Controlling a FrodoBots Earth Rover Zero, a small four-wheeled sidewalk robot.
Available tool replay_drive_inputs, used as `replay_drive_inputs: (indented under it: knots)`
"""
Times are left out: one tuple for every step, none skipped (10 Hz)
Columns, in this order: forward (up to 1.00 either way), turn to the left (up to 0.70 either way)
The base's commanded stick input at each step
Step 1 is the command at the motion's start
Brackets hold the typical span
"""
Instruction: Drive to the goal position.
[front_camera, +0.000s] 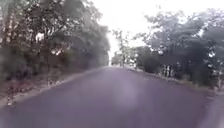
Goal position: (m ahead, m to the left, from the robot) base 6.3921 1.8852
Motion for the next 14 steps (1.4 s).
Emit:
replay_drive_inputs:
  knots:
    - [1.00, 0.00]
    - [1.00, 0.00]
    - [1.00, 0.00]
    - [1.00, 0.00]
    - [1.00, 0.00]
    - [1.00, 0.00]
    - [1.00, 0.00]
    - [1.00, 0.00]
    - [1.00, 0.00]
    - [1.00, 0.00]
    - [1.00, 0.00]
    - [1.00, 0.00]
    - [1.00, 0.01]
    - [1.00, 0.04]
